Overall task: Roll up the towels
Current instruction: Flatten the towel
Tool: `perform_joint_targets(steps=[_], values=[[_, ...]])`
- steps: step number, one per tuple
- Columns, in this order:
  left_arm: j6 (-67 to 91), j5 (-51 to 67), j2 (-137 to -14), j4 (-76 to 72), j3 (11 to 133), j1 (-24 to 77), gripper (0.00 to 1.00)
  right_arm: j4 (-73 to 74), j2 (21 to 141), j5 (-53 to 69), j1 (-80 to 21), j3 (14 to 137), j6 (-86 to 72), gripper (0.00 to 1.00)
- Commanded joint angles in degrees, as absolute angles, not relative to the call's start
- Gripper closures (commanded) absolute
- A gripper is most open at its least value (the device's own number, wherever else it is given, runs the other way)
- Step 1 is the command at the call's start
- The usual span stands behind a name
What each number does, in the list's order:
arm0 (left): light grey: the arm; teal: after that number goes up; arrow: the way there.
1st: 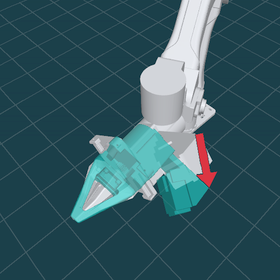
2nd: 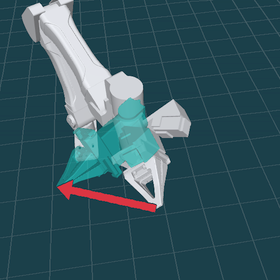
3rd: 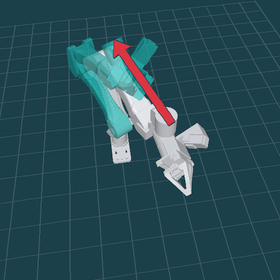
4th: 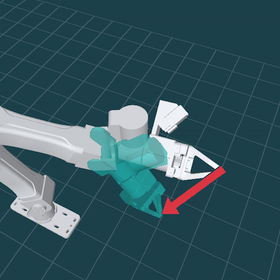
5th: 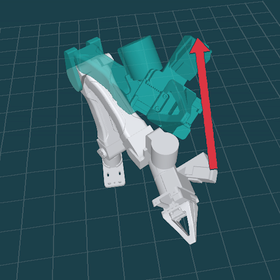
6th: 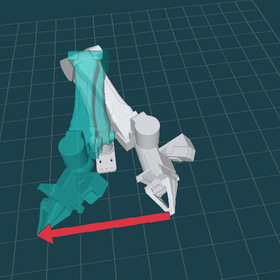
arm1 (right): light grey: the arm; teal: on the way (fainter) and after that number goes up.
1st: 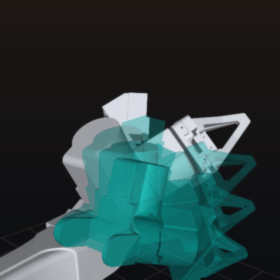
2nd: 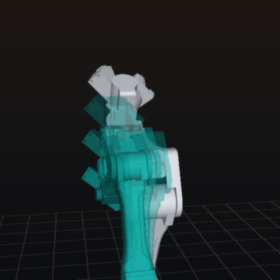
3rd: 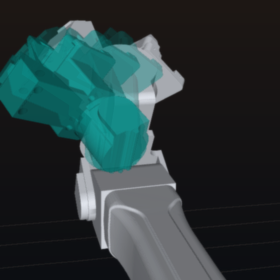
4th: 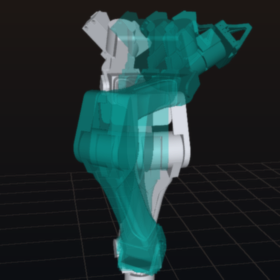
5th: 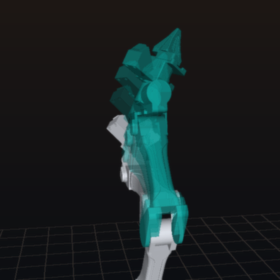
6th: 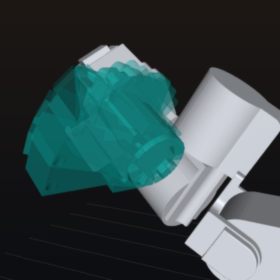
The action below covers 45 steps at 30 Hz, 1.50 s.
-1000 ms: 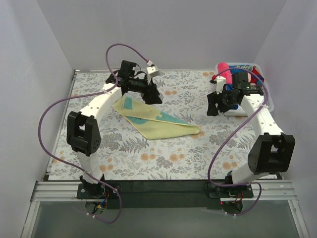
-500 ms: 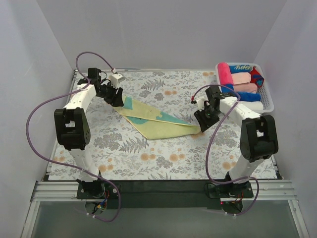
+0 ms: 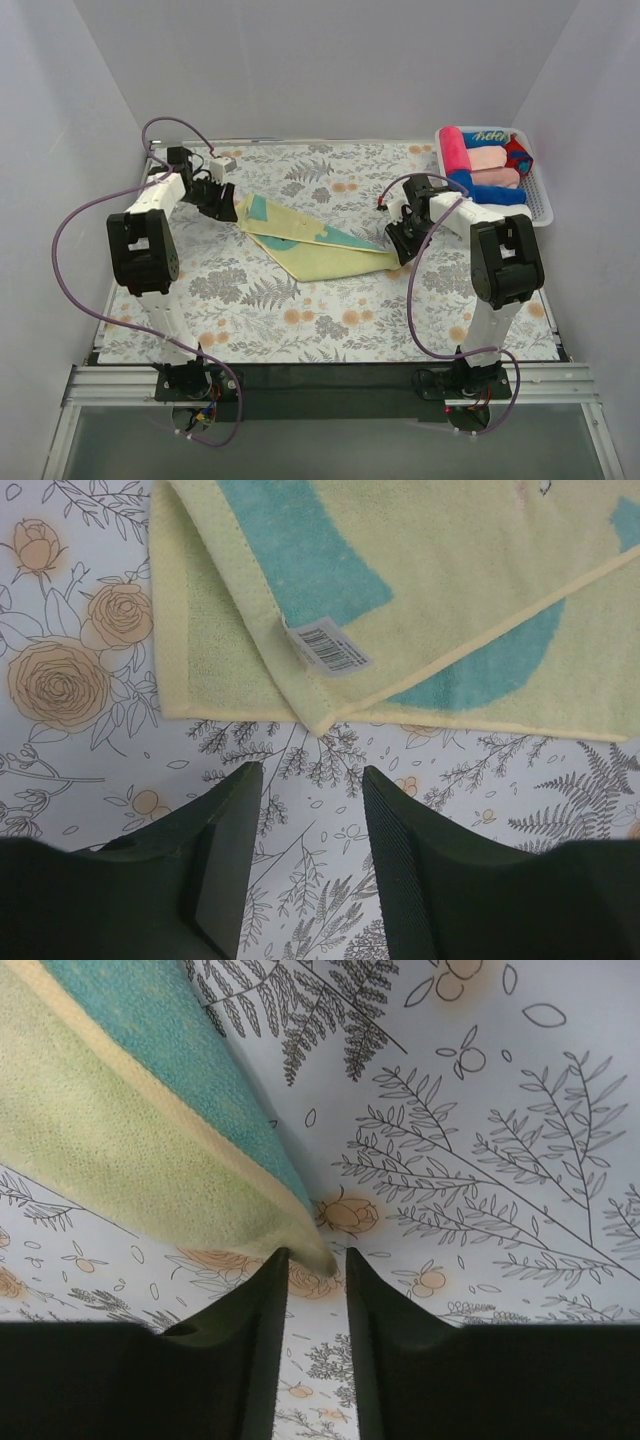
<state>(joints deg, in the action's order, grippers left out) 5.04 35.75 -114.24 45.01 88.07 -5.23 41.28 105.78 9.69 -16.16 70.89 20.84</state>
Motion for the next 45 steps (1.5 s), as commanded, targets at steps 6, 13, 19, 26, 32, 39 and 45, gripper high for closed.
perform_joint_targets(steps=[6, 13, 19, 26, 32, 39, 45], values=[[9.0, 38.7, -116.5, 43.1, 86.6, -5.1, 0.61, 40.3, 107.2, 12.7, -16.4, 73.2, 19.4, 0.99], [12.3, 39.2, -117.2, 40.1, 84.2, -4.5, 0.61, 40.3, 106.6, 13.3, -16.5, 73.3, 19.5, 0.99], [13.6, 38.8, -118.6, 39.1, 83.8, -3.8, 0.64, 40.3, 106.5, 13.4, -16.5, 73.4, 19.6, 0.99], [15.4, 37.2, -120.1, 38.1, 84.9, -3.0, 0.66, 40.3, 106.3, 13.4, -16.5, 73.4, 19.5, 0.99], [16.2, 37.0, -120.5, 38.0, 85.1, -2.5, 0.79, 40.3, 106.2, 13.4, -16.5, 73.4, 19.7, 0.99], [16.4, 36.5, -117.8, 38.8, 86.9, -2.7, 1.00, 40.5, 105.1, 12.9, -16.5, 73.9, 20.0, 0.99], [15.8, 38.6, -113.3, 39.6, 90.3, -3.0, 1.00, 41.0, 101.9, 11.7, -16.6, 74.1, 20.4, 0.99]])
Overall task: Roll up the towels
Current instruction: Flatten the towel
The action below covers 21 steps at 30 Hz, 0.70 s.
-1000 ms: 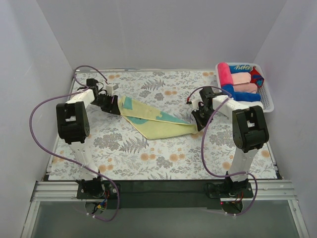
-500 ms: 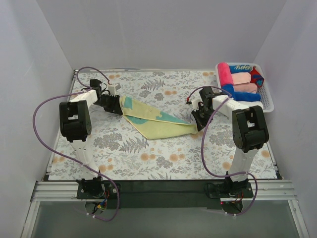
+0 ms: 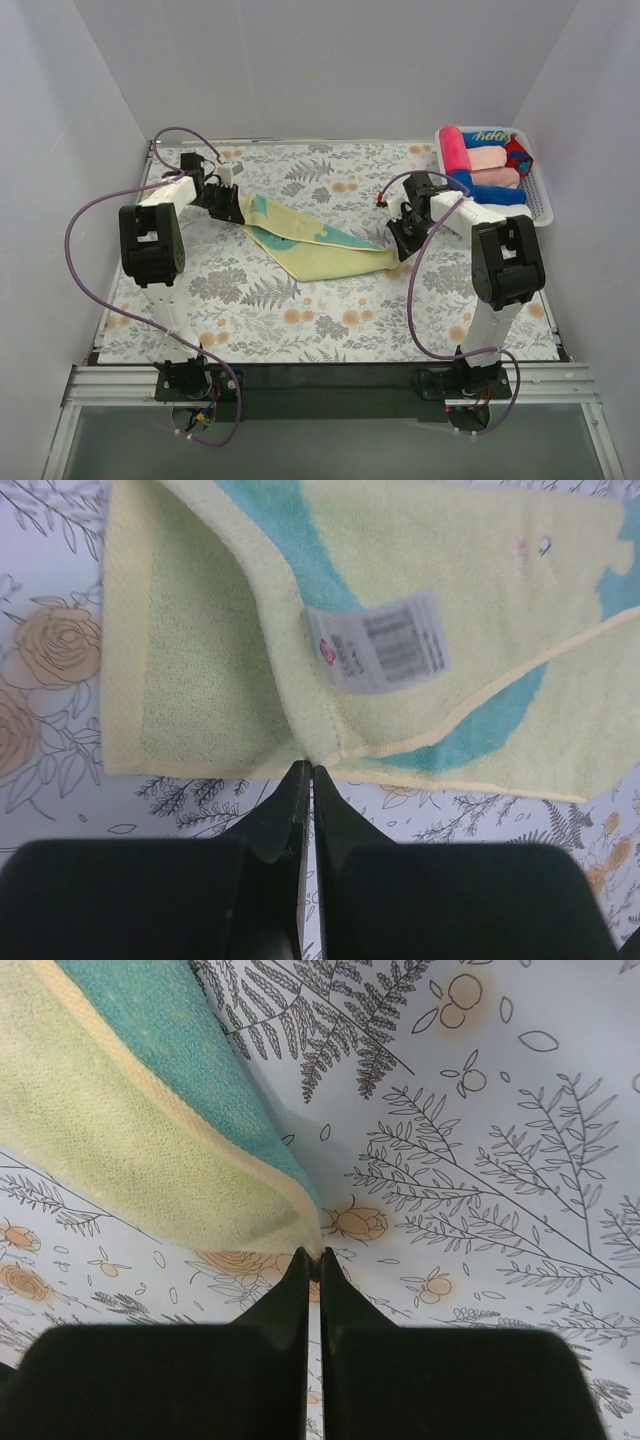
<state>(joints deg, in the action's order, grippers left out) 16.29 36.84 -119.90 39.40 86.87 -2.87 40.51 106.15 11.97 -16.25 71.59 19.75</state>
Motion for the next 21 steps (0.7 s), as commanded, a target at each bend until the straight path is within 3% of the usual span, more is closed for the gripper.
perform_joint_targets(steps=[1, 11, 19, 21], values=[[15.8, 38.7, -112.9, 40.0, 91.8, -3.1, 1.00, 41.0, 101.4, 11.0, -16.5, 74.3, 20.5, 0.99], [17.9, 43.7, -114.2, 37.8, 106.7, -4.7, 1.00, 38.3, 98.5, 3.3, -16.3, 87.6, 24.3, 0.99], [22.8, 46.2, -124.6, 34.9, 134.2, -7.0, 1.00, 31.6, 105.0, -3.1, -16.1, 110.2, 26.8, 0.99], [24.2, 48.5, -124.5, 34.1, 136.1, -8.3, 1.00, 31.4, 105.1, -2.3, -16.2, 113.4, 28.6, 0.99]])
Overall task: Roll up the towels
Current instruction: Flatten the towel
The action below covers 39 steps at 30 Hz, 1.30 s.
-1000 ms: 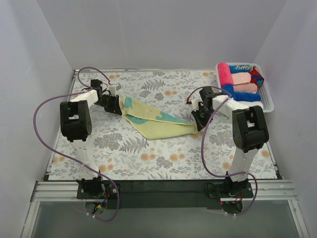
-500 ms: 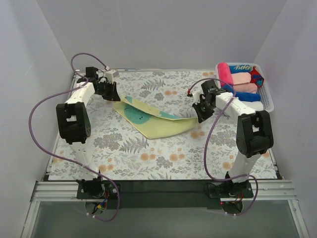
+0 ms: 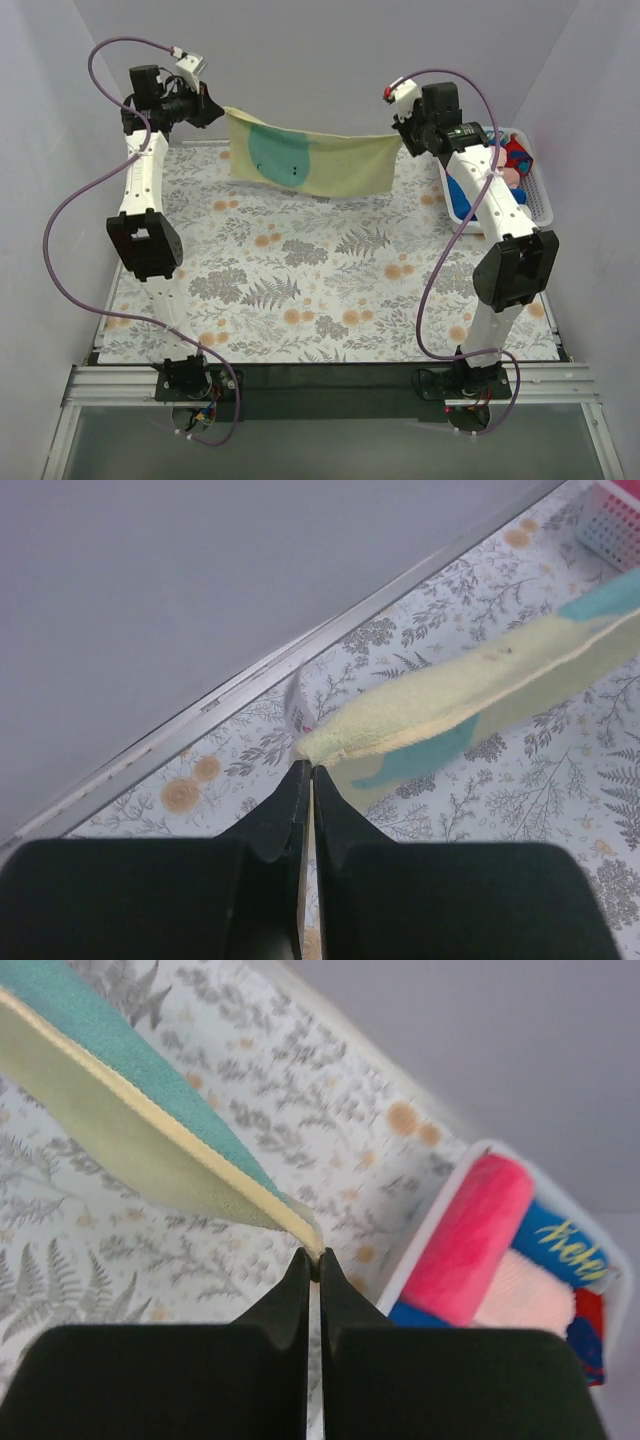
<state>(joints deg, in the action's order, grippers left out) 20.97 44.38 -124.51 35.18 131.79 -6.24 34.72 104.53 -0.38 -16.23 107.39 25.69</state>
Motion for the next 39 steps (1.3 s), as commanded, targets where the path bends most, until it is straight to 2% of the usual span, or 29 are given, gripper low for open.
perform_joint_targets(steps=[1, 4, 5, 11, 18, 21, 23, 25, 28, 29, 31, 32, 35, 36, 37, 38, 39], values=[[24.0, 48.9, -123.6, 34.3, 134.8, -8.6, 1.00, 31.0, 104.7, -2.1, -16.2, 113.5, 29.5, 0.99], [20.5, 51.7, -116.5, 33.8, 125.1, -10.1, 1.00, 29.8, 101.6, -0.4, -16.2, 110.1, 34.9, 0.99], [19.4, 51.8, -113.9, 33.5, 115.9, -10.9, 1.00, 29.4, 99.5, 1.4, -16.3, 105.9, 37.5, 0.99], [3.8, 53.3, -100.8, 40.3, 85.7, -12.5, 1.00, 29.0, 92.0, 4.7, -18.7, 86.9, 45.8, 0.99], [-8.7, 47.8, -92.6, 47.5, 60.3, -12.7, 1.00, 28.7, 82.0, 4.6, -24.2, 58.0, 48.8, 0.99], [-11.3, 45.7, -90.0, 48.3, 52.7, -12.7, 1.00, 27.3, 79.6, 3.9, -28.1, 51.0, 48.8, 0.99], [-13.8, 44.0, -88.1, 49.7, 51.8, -12.7, 1.00, 27.2, 78.7, 3.5, -29.1, 47.0, 48.3, 0.98], [-14.8, 41.8, -87.4, 50.8, 52.2, -12.9, 1.00, 27.7, 78.1, 3.2, -29.5, 46.1, 47.6, 0.91], [-18.2, 40.2, -89.4, 56.6, 54.0, -12.9, 0.97, 30.1, 76.5, 3.3, -29.6, 46.5, 47.3, 0.60], [-19.2, 39.4, -90.1, 58.0, 55.4, -12.9, 0.78, 31.5, 76.1, 3.3, -29.6, 47.8, 47.4, 0.46], [-22.1, 36.8, -90.3, 61.3, 56.8, -13.0, 0.66, 35.1, 74.4, 2.9, -29.5, 49.0, 47.3, 0.31], [-22.8, 36.0, -89.6, 61.6, 57.7, -13.3, 0.49, 35.9, 73.7, 2.6, -29.6, 49.6, 47.3, 0.29], [-25.5, 33.8, -86.4, 61.6, 59.3, -13.4, 0.39, 38.1, 70.5, 1.9, -29.5, 49.9, 46.5, 0.34], [-25.7, 33.7, -85.8, 61.2, 59.8, -13.4, 0.40, 38.6, 70.3, 2.1, -29.4, 50.6, 45.7, 0.37], [-26.0, 33.8, -85.5, 60.9, 59.8, -13.3, 0.45, 39.3, 70.7, 3.1, -29.4, 51.0, 43.2, 0.40], [-25.8, 34.4, -85.1, 60.3, 59.4, -13.3, 0.51, 39.6, 71.4, 3.9, -29.3, 51.4, 41.7, 0.49], [-25.2, 34.6, -84.9, 59.1, 58.9, -12.5, 0.60, 39.7, 73.5, 4.7, -29.2, 52.1, 40.3, 0.54]])
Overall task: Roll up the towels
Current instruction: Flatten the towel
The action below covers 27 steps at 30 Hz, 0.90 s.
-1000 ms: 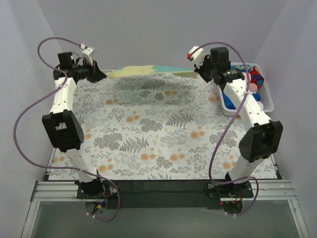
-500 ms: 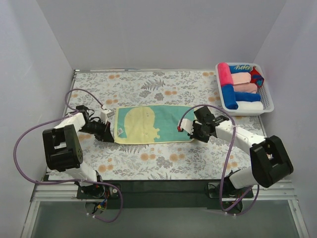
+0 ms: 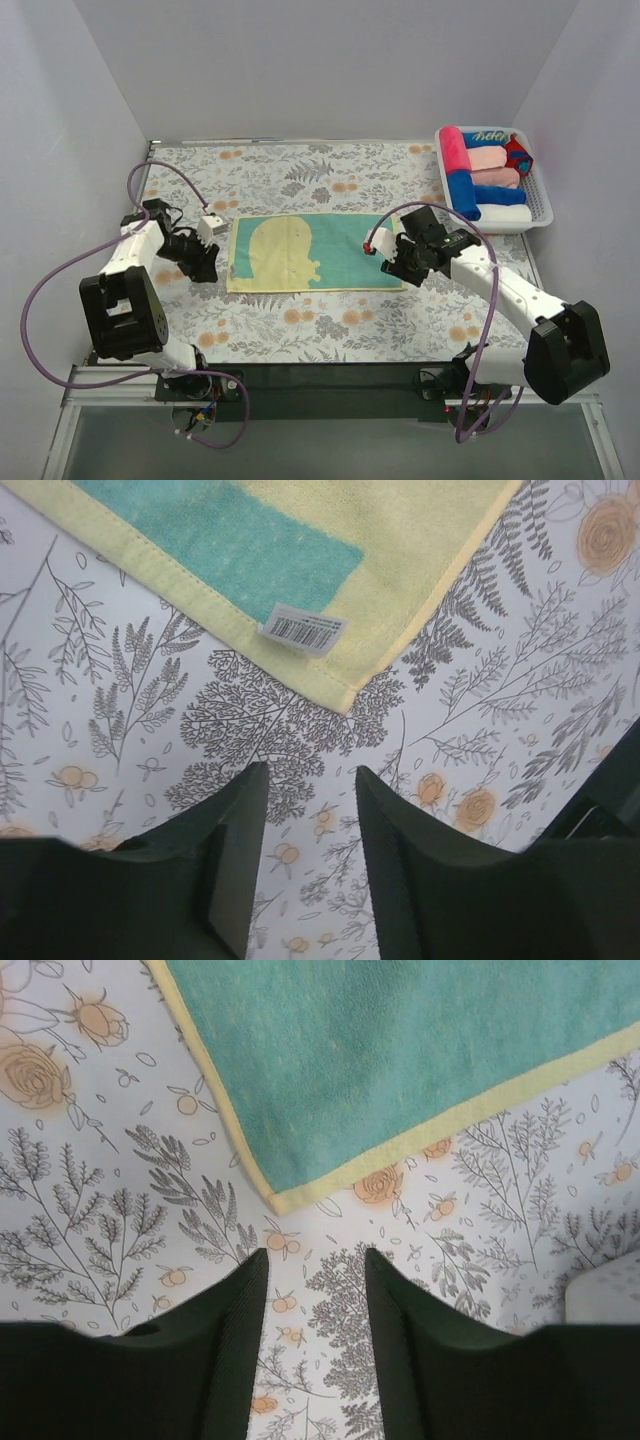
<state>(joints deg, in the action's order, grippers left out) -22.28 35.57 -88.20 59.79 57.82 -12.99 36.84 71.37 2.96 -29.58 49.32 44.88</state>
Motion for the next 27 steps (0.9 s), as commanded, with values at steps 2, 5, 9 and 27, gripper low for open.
perform_joint_targets(steps=[2, 5, 9, 27], values=[[-23.0, 35.2, -85.3, 57.5, 58.3, -10.7, 0.69, 39.7, 77.9, 7.0, -29.3, 53.3, 35.3, 0.69], [-20.5, 34.5, -86.0, 54.1, 57.0, -8.2, 0.85, 39.1, 83.9, 9.4, -28.9, 56.8, 29.0, 0.81], [-17.9, 32.7, -86.8, 50.2, 55.1, -5.7, 0.90, 37.7, 88.1, 10.0, -28.7, 59.6, 25.3, 0.87], [-15.2, 22.5, -95.4, 43.1, 48.9, -2.0, 1.00, 34.6, 97.0, -1.2, -28.7, 55.1, 22.5, 0.99]])
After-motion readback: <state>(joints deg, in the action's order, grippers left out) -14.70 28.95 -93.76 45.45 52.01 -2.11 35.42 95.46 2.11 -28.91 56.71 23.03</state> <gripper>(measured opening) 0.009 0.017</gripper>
